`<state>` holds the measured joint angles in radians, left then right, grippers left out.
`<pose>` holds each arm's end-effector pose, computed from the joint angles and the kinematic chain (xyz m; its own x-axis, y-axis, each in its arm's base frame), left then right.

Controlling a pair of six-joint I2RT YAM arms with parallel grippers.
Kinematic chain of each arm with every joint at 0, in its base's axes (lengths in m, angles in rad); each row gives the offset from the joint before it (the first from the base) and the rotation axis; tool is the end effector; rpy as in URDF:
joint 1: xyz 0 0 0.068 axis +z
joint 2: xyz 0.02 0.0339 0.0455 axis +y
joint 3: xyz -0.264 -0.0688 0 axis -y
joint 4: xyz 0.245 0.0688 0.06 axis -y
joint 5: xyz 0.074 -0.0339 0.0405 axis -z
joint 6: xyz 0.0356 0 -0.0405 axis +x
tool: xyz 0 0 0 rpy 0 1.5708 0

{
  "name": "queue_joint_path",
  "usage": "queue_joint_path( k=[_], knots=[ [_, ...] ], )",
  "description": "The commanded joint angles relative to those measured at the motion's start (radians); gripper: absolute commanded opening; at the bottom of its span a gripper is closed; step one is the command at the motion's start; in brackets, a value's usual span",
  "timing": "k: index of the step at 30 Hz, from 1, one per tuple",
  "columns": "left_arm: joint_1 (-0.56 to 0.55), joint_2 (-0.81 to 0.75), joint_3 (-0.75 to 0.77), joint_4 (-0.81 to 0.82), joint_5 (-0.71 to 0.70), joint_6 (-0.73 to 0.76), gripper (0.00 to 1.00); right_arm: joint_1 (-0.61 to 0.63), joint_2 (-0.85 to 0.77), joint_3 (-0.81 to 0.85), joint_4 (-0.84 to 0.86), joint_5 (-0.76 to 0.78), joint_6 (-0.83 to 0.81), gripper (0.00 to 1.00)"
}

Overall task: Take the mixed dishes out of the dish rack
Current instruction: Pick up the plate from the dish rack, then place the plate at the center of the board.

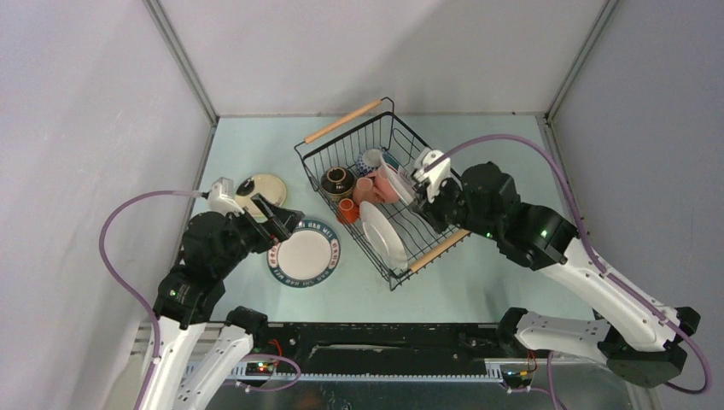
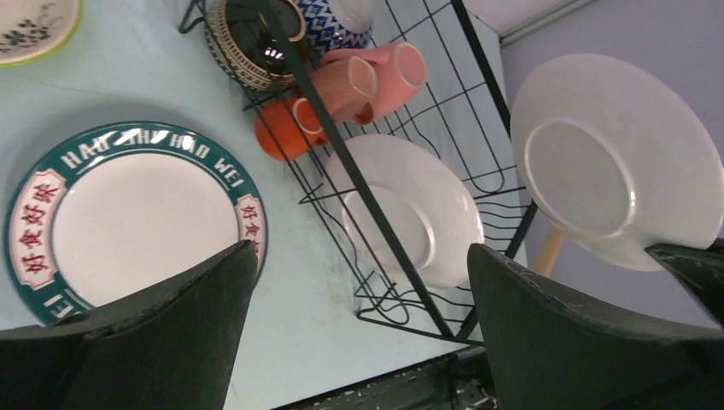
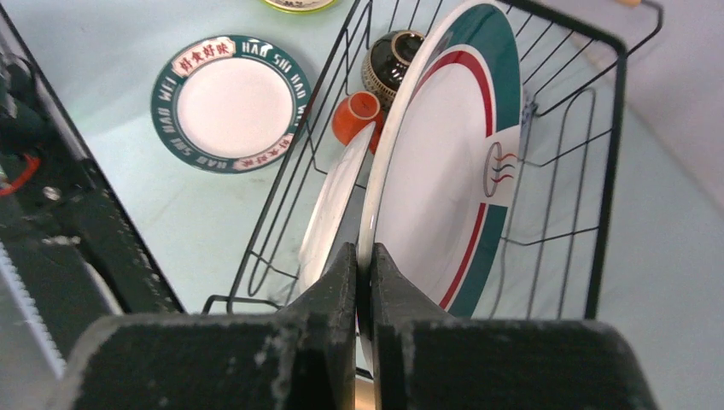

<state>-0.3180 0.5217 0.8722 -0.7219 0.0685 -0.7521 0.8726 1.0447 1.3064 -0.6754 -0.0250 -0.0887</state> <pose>0.0968 -0.0344 0.3458 -0.5062 -0.5509 -0.6635 0.0365 0.7550 -0.6547 0.1336 0.1606 0.4191 -0.1883 -0.3621 -0.9129 -0.8003 0.5954 -0.0711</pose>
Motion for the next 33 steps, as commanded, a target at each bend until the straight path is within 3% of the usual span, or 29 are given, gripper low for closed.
queue_joint_path(
  k=[1, 7, 13, 25, 33],
  knots=[
    [0.000, 0.035, 0.034, 0.092, 0.121, -0.054, 0.99, 0.152, -0.013, 0.055, 0.114, 0.324, -0.204, 0.00],
    [0.000, 0.059, 0.052, 0.159, 0.161, -0.109, 0.99, 0.399, 0.067, 0.054, 0.156, 0.596, -0.387, 0.00],
    [0.000, 0.057, 0.061, 0.210, 0.181, -0.163, 0.99, 0.536, 0.188, 0.054, 0.199, 0.817, -0.562, 0.00],
    [0.000, 0.042, 0.040, 0.257, 0.190, -0.214, 0.98, 0.655, 0.355, 0.055, 0.354, 0.914, -0.748, 0.00],
    [-0.001, 0.046, -0.007, 0.277, 0.207, -0.226, 0.80, 0.694, 0.421, 0.054, 0.434, 0.925, -0.817, 0.00]
  ],
)
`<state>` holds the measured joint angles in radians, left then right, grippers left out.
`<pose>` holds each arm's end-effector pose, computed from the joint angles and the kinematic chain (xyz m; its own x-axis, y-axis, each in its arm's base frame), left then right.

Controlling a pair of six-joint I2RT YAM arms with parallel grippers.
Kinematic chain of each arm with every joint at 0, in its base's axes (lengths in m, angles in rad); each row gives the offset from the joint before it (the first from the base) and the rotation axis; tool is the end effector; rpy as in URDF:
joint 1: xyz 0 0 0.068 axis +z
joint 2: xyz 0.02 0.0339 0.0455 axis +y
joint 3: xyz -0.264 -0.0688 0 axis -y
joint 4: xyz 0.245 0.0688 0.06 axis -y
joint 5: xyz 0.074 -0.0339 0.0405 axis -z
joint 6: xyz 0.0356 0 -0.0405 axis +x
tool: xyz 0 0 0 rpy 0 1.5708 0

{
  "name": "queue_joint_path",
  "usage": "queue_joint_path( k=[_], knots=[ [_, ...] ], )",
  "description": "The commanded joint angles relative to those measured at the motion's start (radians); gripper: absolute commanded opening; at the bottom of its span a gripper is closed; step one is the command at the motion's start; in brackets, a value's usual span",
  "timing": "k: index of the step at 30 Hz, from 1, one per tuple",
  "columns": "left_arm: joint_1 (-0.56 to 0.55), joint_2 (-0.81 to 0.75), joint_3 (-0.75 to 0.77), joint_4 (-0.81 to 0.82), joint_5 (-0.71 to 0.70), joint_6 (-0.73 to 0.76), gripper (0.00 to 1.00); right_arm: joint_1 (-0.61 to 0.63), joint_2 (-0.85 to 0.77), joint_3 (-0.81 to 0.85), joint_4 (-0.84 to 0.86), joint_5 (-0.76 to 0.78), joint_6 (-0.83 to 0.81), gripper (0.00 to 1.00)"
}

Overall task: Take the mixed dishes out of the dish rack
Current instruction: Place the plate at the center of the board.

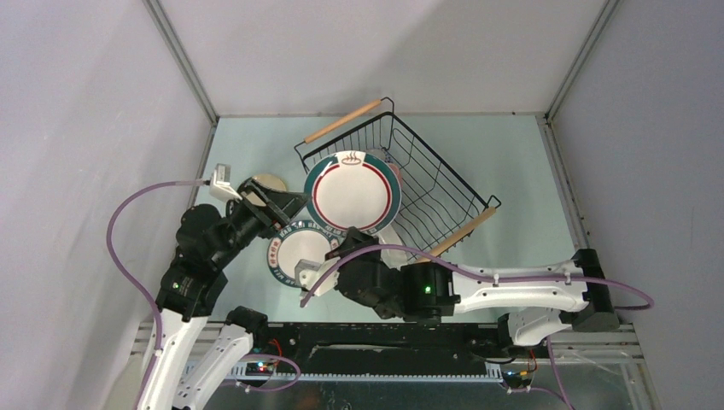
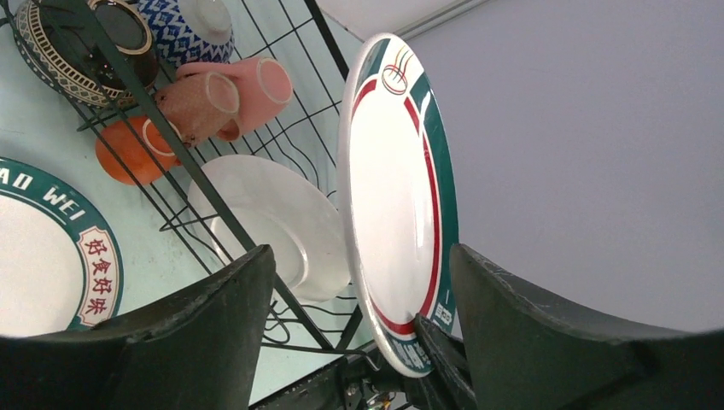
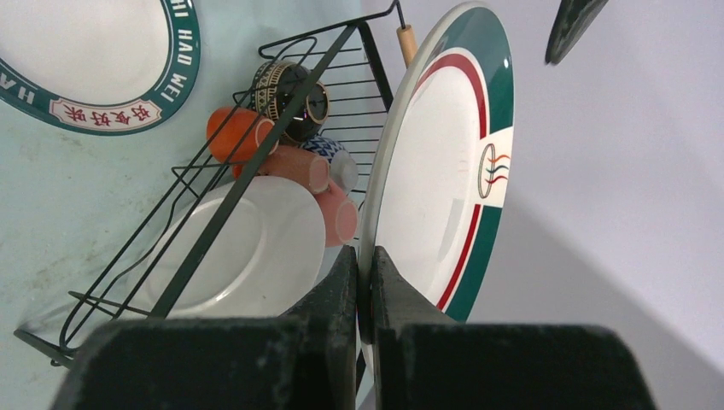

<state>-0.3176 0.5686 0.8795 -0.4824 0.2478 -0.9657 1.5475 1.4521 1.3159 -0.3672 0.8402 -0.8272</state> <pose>0.1107 -0.0456 0.3692 -0.5300 -0.6651 -0.5261 0.1695 0.5248 -0.8342 0.0341 0.3245 0.3547 0.4722 -0.8180 -0.3285 -0.4496 0.0971 -0.8879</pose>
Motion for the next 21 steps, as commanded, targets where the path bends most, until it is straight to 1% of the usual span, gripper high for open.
queue_joint_path(
  k=[1, 2, 4, 5, 6, 7, 8, 9, 10, 11, 12, 14, 15, 16, 18, 19, 20, 21],
  knots=[
    [0.000, -0.001, -0.016, 0.036, 0.026, -0.009, 0.75, 0.021, 0.016, 0.045, 0.133, 0.060, -0.082, 0.00],
    [0.000, 0.000, -0.019, 0.029, 0.023, -0.006, 0.72, 0.024, 0.019, 0.045, 0.144, 0.058, -0.088, 0.00],
    [0.000, -0.001, -0.027, 0.019, 0.012, -0.002, 0.59, 0.027, 0.021, 0.045, 0.155, 0.054, -0.094, 0.00],
    [0.000, -0.002, -0.031, 0.020, 0.012, -0.001, 0.55, 0.027, 0.021, 0.045, 0.157, 0.052, -0.096, 0.00],
    [0.000, -0.003, -0.036, 0.021, 0.010, -0.002, 0.46, 0.028, 0.023, 0.045, 0.158, 0.049, -0.095, 0.00],
    [0.000, -0.004, -0.039, 0.023, 0.008, -0.002, 0.41, 0.028, 0.023, 0.045, 0.160, 0.047, -0.092, 0.00],
    [-0.001, -0.008, -0.042, 0.022, -0.001, 0.001, 0.29, 0.028, 0.023, 0.045, 0.161, 0.043, -0.090, 0.00],
    [-0.001, -0.011, -0.043, 0.019, -0.009, 0.002, 0.22, 0.028, 0.022, 0.045, 0.160, 0.040, -0.083, 0.00],
    [-0.001, -0.016, -0.043, 0.014, -0.026, 0.006, 0.09, 0.027, 0.022, 0.045, 0.161, 0.033, -0.078, 0.00],
    [0.000, -0.019, -0.043, 0.004, -0.035, 0.008, 0.04, 0.025, 0.022, 0.045, 0.158, 0.029, -0.066, 0.00],
    [-0.001, -0.027, -0.043, -0.002, -0.051, 0.010, 0.01, 0.025, 0.021, 0.045, 0.156, 0.016, -0.058, 0.01],
    [0.000, -0.040, -0.044, -0.016, -0.080, 0.017, 0.00, 0.023, 0.017, 0.045, 0.142, -0.013, -0.029, 0.09],
    [-0.001, -0.044, -0.044, -0.027, -0.090, 0.020, 0.00, 0.021, 0.010, 0.045, 0.136, -0.028, -0.008, 0.15],
    [-0.001, -0.054, -0.043, -0.038, -0.117, 0.024, 0.00, 0.020, 0.007, 0.045, 0.132, -0.037, 0.013, 0.18],
    [0.000, -0.069, -0.043, -0.060, -0.162, 0.034, 0.00, 0.016, -0.009, 0.045, 0.117, -0.064, 0.046, 0.31],
    [0.000, -0.082, -0.045, -0.068, -0.197, 0.037, 0.00, 0.011, -0.022, 0.045, 0.114, -0.079, 0.058, 0.35],
    [0.000, -0.088, -0.046, -0.085, -0.216, 0.040, 0.00, 0.008, -0.028, 0.045, 0.107, -0.089, 0.081, 0.46],
    [0.000, -0.105, -0.052, -0.094, -0.256, 0.039, 0.00, 0.000, -0.043, 0.045, 0.101, -0.109, 0.093, 0.51]
  ],
)
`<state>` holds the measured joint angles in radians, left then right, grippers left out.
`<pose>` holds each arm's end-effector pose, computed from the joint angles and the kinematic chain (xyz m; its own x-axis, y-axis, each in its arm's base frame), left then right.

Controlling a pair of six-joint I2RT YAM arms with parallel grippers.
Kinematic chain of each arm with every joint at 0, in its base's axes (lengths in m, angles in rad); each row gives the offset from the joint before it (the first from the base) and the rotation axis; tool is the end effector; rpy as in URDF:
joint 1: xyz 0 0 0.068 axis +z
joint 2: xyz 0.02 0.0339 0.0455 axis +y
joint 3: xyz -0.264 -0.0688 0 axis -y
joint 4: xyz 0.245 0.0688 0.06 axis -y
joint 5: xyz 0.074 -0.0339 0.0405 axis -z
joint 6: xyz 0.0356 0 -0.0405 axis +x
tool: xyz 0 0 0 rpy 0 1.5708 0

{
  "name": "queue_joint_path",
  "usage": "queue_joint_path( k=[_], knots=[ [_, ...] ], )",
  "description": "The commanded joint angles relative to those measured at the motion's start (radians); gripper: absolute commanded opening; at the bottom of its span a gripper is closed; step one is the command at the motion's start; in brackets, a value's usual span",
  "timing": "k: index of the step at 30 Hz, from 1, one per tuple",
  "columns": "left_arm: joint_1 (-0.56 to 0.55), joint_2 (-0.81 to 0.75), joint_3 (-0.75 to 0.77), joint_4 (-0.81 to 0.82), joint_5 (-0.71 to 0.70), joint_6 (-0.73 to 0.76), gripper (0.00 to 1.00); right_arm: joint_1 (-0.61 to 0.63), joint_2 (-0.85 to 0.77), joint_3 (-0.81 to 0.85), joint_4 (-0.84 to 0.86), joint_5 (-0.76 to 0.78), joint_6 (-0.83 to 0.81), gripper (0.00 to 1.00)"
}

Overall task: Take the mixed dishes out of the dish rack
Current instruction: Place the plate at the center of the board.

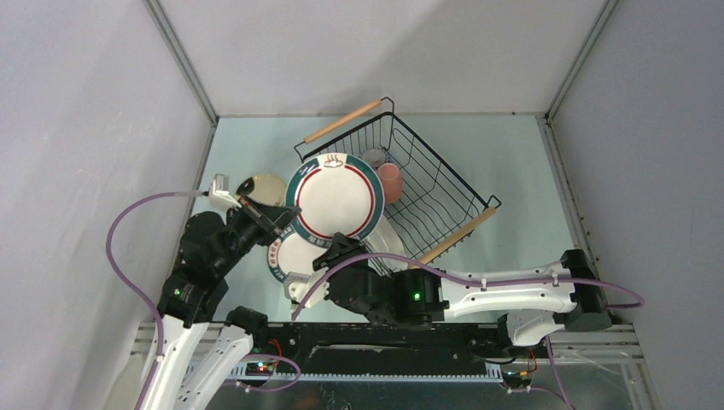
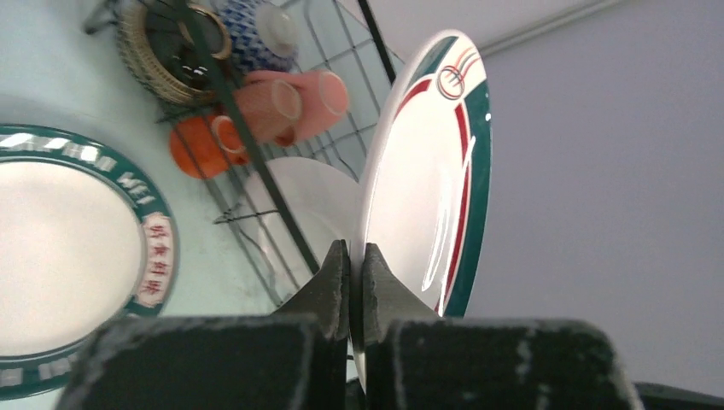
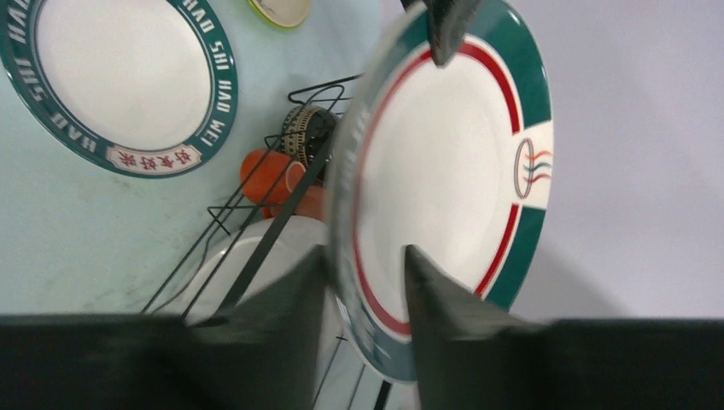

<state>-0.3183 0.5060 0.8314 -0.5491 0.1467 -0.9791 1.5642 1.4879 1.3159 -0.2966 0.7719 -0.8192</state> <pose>0.1015 -0.0389 0.3524 -0.4868 -0.7041 -0.5170 0.0733 0.5568 -0.8274 0.0271 0.3384 0.3488 0.5185 -0.7665 -0.3790 -0.4887 0.0982 -0.8669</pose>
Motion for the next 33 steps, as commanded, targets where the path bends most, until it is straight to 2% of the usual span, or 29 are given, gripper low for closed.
queue_joint_path(
  k=[1, 3, 8, 11, 15, 21, 33],
  knots=[
    [0.001, -0.053, -0.008, -0.045, -0.180, 0.051, 0.00, -0.021, -0.085, 0.045, 0.021, -0.047, 0.110, 0.59],
    [0.000, -0.085, -0.022, -0.075, -0.248, 0.041, 0.00, -0.036, -0.105, 0.045, 0.005, -0.065, 0.145, 0.67],
    [0.000, -0.190, -0.071, -0.162, -0.431, -0.016, 0.00, -0.096, -0.150, 0.045, -0.045, -0.087, 0.232, 0.76],
    [0.000, -0.243, -0.094, -0.202, -0.510, -0.043, 0.00, -0.148, -0.179, 0.045, -0.087, -0.108, 0.306, 0.85],
    [0.001, -0.294, -0.120, -0.264, -0.611, -0.087, 0.00, -0.219, -0.217, 0.045, -0.129, -0.159, 0.401, 0.88],
    [0.001, -0.244, -0.172, -0.314, -0.620, -0.131, 0.00, -0.351, -0.264, 0.045, -0.167, -0.271, 0.570, 0.91],
    [0.001, -0.103, -0.324, -0.195, -0.520, -0.150, 0.01, -0.543, -0.285, 0.045, -0.279, -0.428, 0.774, 0.90]
  ],
)
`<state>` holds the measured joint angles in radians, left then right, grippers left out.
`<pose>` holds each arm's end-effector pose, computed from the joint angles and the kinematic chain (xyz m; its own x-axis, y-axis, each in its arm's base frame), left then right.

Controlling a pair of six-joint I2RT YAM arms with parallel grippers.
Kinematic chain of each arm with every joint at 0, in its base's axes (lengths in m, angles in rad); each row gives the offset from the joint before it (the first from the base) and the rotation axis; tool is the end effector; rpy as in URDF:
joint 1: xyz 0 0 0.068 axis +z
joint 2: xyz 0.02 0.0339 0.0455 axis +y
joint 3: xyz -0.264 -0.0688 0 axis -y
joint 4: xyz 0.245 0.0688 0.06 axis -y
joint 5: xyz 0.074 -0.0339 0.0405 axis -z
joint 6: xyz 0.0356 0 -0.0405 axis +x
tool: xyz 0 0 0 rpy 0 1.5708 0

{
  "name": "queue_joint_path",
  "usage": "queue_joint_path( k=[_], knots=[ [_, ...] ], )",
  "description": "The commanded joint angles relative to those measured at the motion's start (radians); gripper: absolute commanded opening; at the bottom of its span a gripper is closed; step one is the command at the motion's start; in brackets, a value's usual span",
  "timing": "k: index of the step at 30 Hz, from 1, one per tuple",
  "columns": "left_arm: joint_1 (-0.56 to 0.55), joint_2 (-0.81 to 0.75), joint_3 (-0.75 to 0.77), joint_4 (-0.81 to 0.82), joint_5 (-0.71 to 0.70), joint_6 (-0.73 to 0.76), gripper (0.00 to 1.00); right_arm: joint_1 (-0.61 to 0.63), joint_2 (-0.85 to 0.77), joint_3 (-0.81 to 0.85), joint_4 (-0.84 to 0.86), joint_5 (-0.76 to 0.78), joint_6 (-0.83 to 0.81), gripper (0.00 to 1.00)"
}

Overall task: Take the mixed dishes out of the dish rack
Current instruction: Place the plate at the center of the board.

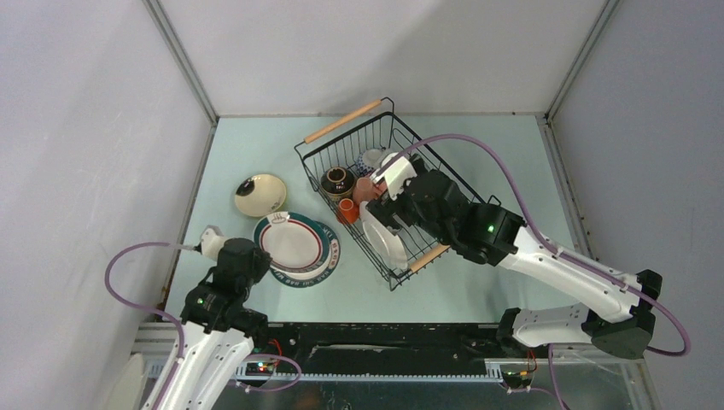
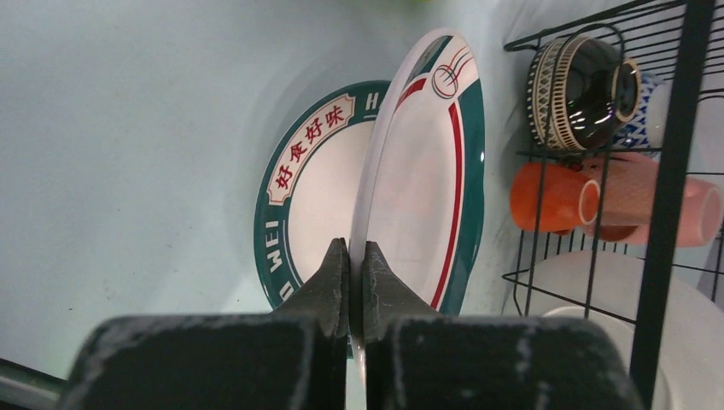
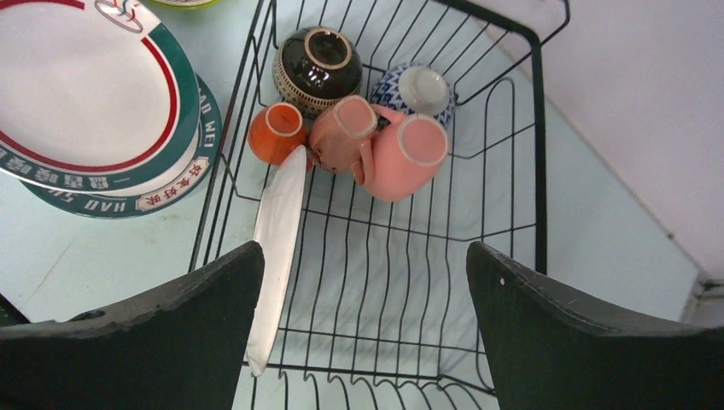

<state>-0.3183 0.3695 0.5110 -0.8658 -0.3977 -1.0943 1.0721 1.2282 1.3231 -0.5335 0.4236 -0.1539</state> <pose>0.0878 -0.0144 0.2320 -0.3002 -0.7637 -0.5716 -0.5533 0.6275 -0.5478 0.1400 0.2265 0.3999 -0.1053 -0.4855 -0.8679 -0.6464 0.6966 -0.3113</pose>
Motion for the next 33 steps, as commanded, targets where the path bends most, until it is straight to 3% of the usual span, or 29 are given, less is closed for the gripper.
queue_joint_path(
  k=[1, 5, 11, 23, 28, 33],
  knots=[
    [0.001, 0.044, -0.010, 0.138, 0.038, -0.032, 0.02, -0.077, -0.029, 0.038, -0.054, -0.109, 0.136, 0.90],
    [0.000, 0.103, -0.048, 0.178, 0.086, -0.026, 0.09, -0.153, -0.038, 0.037, -0.079, -0.201, 0.206, 0.90],
    [-0.001, 0.125, -0.053, 0.158, 0.094, -0.014, 0.45, -0.222, -0.036, 0.037, -0.102, -0.319, 0.262, 0.91],
    [0.001, 0.111, -0.042, 0.127, 0.103, 0.032, 0.91, -0.269, 0.003, 0.037, -0.121, -0.444, 0.345, 0.91],
    [0.000, 0.126, -0.032, 0.117, 0.118, 0.056, 0.99, -0.282, 0.031, 0.037, -0.121, -0.503, 0.382, 0.89],
    [0.000, 0.152, -0.026, 0.124, 0.145, 0.084, 1.00, -0.299, 0.058, 0.038, -0.132, -0.526, 0.423, 0.88]
  ],
)
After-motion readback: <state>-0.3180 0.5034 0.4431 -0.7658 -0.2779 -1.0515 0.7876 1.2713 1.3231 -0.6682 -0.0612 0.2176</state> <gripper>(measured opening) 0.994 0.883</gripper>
